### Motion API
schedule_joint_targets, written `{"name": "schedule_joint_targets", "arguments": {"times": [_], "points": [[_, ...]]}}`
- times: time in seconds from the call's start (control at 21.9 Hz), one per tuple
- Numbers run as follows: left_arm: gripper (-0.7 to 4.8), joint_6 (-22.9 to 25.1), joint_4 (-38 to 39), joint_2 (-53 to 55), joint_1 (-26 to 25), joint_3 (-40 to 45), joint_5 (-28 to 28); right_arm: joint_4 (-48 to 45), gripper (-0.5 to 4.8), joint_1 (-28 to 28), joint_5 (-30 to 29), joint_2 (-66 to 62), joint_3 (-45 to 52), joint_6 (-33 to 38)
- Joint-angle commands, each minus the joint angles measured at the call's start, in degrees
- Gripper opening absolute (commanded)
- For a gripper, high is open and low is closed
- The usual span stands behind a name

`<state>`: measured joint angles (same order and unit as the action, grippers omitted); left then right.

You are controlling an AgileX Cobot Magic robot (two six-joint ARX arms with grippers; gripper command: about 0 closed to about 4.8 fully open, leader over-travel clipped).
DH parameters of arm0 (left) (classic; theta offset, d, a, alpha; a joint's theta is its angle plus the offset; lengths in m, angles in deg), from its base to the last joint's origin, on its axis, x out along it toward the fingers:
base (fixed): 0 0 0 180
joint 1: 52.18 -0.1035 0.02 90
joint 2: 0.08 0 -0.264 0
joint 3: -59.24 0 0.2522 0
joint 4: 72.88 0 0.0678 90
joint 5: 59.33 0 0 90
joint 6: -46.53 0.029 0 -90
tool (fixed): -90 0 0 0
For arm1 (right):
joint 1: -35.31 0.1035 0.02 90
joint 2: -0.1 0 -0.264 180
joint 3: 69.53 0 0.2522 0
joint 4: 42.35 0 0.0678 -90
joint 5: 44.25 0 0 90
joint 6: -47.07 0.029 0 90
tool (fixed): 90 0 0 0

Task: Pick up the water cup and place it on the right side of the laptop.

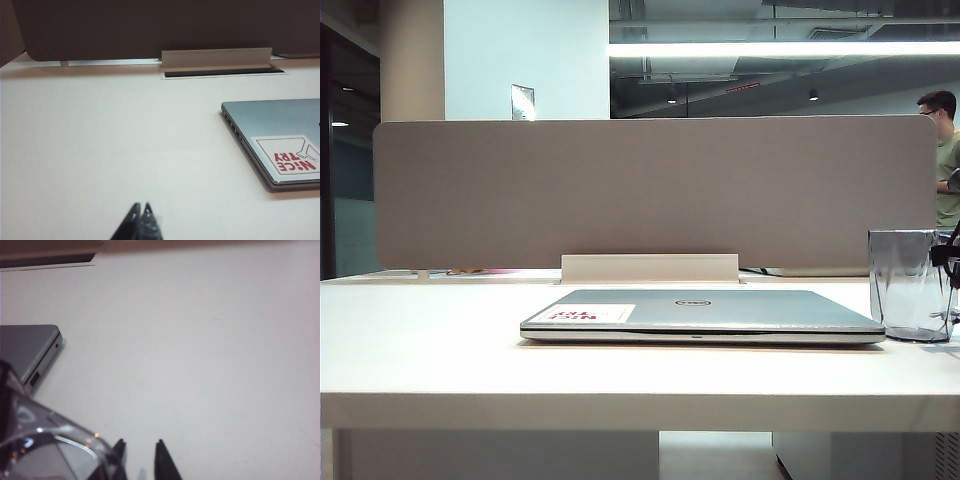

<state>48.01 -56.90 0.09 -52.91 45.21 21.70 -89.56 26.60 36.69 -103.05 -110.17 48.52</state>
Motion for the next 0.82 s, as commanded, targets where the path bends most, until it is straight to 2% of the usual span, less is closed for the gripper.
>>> {"name": "schedule_joint_targets", "arguments": {"times": [0.05, 0.68, 0.82], "points": [[-0.04, 0.0, -0.5, 0.1, -0.1, -0.2, -0.3, -1.0, 0.95, 0.1, 0.0, 0.3, 0.1, -0.2], [-0.04, 0.0, -0.6, 0.1, -0.1, -0.2, -0.3, -2.6, 1.09, 0.7, 0.2, 3.3, 5.1, -0.2], [-0.04, 0.0, -0.5, 0.1, -0.1, -0.2, -0.3, -2.3, 1.08, 0.6, 2.2, 6.2, 7.7, -0.2]]}}
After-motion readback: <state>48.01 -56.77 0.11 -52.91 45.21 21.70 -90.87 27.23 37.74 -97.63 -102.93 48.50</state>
